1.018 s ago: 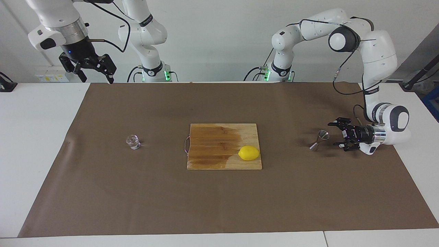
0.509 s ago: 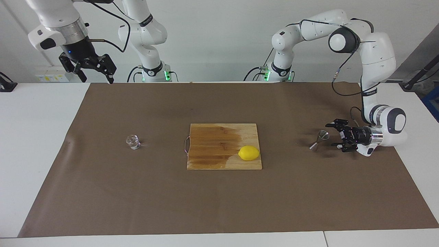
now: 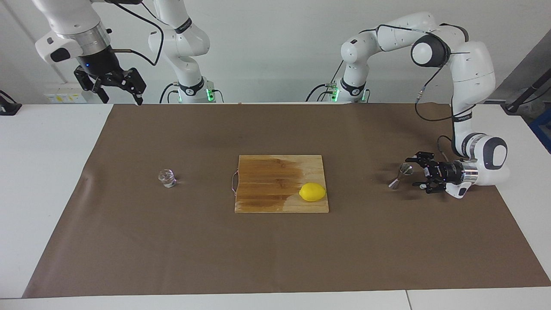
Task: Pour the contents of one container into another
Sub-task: 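Close the left gripper around the small metal cup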
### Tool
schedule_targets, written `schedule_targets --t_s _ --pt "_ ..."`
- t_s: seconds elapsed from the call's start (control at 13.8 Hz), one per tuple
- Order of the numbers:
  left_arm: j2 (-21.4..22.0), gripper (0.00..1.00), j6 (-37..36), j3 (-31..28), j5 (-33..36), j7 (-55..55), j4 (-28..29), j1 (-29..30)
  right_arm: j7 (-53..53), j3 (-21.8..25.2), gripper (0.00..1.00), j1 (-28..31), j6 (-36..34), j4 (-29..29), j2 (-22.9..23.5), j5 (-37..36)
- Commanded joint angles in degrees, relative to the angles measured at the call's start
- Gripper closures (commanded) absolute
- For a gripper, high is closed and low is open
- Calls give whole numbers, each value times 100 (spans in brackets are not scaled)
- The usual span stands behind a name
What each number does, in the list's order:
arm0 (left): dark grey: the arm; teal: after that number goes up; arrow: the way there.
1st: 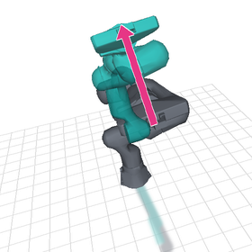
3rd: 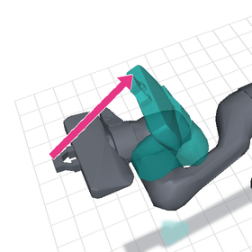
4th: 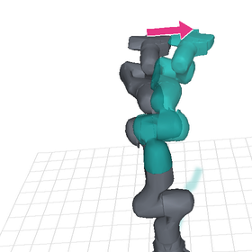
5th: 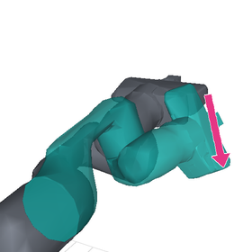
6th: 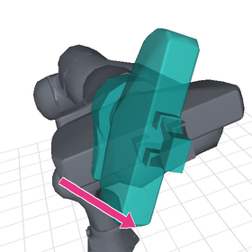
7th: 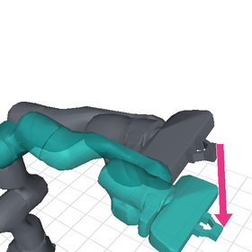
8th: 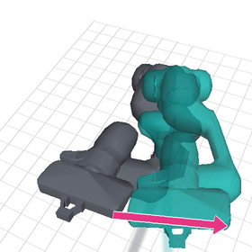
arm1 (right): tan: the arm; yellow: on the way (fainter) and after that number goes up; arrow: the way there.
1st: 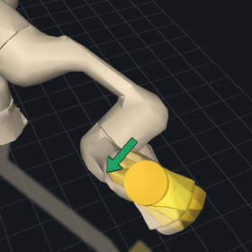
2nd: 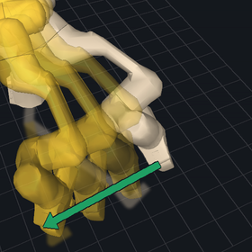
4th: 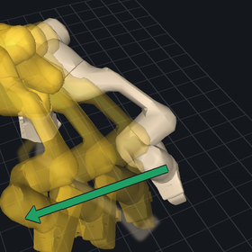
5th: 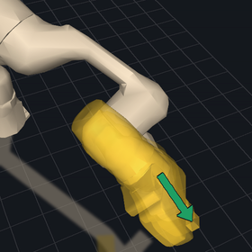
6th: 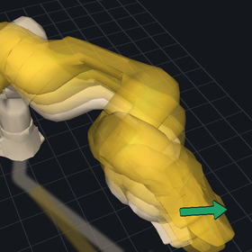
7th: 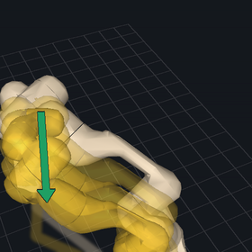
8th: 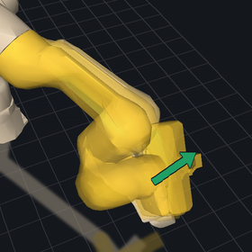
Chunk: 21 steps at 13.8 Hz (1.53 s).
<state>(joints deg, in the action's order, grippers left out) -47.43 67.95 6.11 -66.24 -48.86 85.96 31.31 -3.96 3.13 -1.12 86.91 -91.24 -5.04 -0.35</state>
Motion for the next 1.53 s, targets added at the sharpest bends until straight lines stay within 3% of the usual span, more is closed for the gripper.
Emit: schedule_targets --t_s 0.0,0.95,1.45 --pt "58 0 113 -22 102 105 62 -38 141 -23 0 50 -61 -43 -59 44" --pt "93 0 104 -13 164 316 97 -205 141 -23 0 50 -61 -43 -59 44" --pt "93 46 95 -13 164 412 97 -196 141 -23 0 50 -61 -43 -59 44"
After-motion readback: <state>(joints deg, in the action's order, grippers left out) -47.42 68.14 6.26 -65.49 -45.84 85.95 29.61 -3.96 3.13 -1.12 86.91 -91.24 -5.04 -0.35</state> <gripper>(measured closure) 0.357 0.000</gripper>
